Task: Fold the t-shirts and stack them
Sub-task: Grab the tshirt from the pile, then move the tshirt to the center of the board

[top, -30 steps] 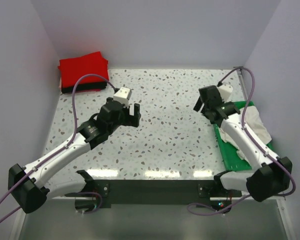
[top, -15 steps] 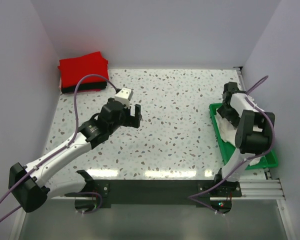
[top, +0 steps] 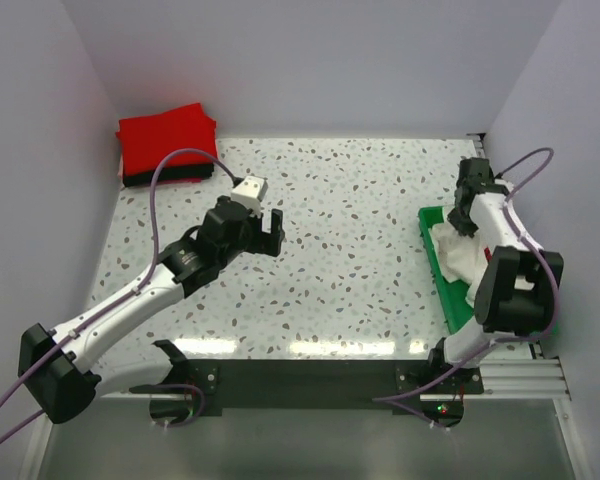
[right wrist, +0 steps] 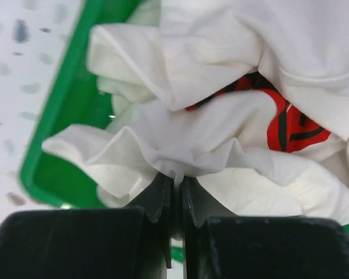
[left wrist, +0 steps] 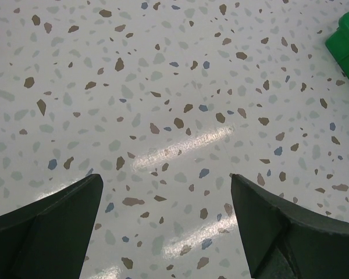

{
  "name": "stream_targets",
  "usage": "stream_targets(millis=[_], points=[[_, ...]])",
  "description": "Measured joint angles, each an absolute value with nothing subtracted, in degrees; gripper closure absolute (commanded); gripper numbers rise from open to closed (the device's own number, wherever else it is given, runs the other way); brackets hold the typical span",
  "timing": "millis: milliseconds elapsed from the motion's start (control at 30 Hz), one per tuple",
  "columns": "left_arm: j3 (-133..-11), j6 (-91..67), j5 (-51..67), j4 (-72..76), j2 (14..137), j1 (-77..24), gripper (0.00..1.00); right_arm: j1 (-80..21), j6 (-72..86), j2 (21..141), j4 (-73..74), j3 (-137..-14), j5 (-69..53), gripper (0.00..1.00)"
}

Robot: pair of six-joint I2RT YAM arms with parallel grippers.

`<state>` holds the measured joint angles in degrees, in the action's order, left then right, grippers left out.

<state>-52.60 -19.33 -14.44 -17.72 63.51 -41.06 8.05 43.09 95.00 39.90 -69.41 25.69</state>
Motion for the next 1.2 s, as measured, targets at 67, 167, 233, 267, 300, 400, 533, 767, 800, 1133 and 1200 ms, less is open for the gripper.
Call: stream_targets(millis=[67, 167, 233, 267, 300, 400, 533, 767, 800, 1133, 1200], points=[[-52.6, -19.3, -14.3, -17.7, 63.6, -41.1, 0.04, 8.1, 41.4, 90.5, 39.4, -69.6, 24.4, 1.0], [-52.6, -19.3, -14.3, -17.7, 63.6, -41.1, 0.04, 8.1, 38.2, 84.8, 39.4, -72.5, 20.2, 1.0], [-52.6, -19.4, -14.3, -17.7, 63.6, -41.1, 0.04, 8.2, 36.2, 82.3, 39.6, -76.5, 16.6, 1.0], [-52.6, -19.4, -14.3, -17.7, 63.6, -41.1, 0.04, 8.1, 35.4, 81.4, 39.5, -78.8, 14.6, 1.0], [-52.6, -19.4, -14.3, -17.7, 63.6, -41.1, 0.04, 7.9, 34.7, 80.7, 39.6, -81.4, 12.9, 1.0], [-52.6, -19.4, -14.4, -17.7, 63.5, -41.1, 0.04, 5.3, 33.2, 80.2, 40.2, -90.5, 9.7, 1.0], [-52.6, -19.6, -15.1, -17.7, 62.9, -41.1, 0.04, -6.4, 30.9, 82.0, 41.6, -106.5, 8.7, 1.0], [-52.6, -22.1, -19.6, -19.2, 62.1, -40.9, 0.04, -30.7, 27.7, 85.1, 38.9, -118.0, 6.7, 1.0], [-52.6, -22.7, -20.5, -19.6, 61.9, -40.8, 0.04, -33.0, 27.4, 85.1, 38.6, -116.4, 6.7, 1.0], [-50.6, -31.0, -30.6, -24.6, 52.1, -39.0, 0.07, -39.7, 29.6, 84.3, 31.7, -70.9, 4.5, 0.26], [-49.3, -33.0, -31.9, -25.0, 51.4, -38.7, 0.07, -39.7, 30.7, 83.8, 31.8, -64.7, 4.9, 0.26]])
